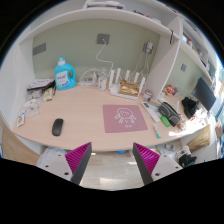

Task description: Arrange mouse

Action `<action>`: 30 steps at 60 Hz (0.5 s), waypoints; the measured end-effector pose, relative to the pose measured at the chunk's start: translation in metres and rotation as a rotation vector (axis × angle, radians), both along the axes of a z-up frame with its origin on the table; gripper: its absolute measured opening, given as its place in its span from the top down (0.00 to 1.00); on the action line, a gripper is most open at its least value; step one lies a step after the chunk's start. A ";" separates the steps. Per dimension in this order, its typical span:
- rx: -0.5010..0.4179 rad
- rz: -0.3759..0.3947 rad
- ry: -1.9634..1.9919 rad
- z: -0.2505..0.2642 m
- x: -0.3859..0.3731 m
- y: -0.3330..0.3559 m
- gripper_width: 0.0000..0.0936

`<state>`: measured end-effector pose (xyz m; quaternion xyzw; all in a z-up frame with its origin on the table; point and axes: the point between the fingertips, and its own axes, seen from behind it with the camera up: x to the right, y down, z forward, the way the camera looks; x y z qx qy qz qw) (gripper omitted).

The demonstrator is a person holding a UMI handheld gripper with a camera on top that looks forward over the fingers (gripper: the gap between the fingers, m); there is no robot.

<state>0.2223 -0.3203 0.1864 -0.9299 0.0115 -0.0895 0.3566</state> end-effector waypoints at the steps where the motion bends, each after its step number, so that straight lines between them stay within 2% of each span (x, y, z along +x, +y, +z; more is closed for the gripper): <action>1: -0.002 -0.001 -0.001 0.000 0.000 0.000 0.09; 18: -0.040 -0.053 -0.012 -0.029 -0.018 -0.023 0.09; 30: -0.038 -0.044 0.040 -0.082 -0.089 -0.036 0.09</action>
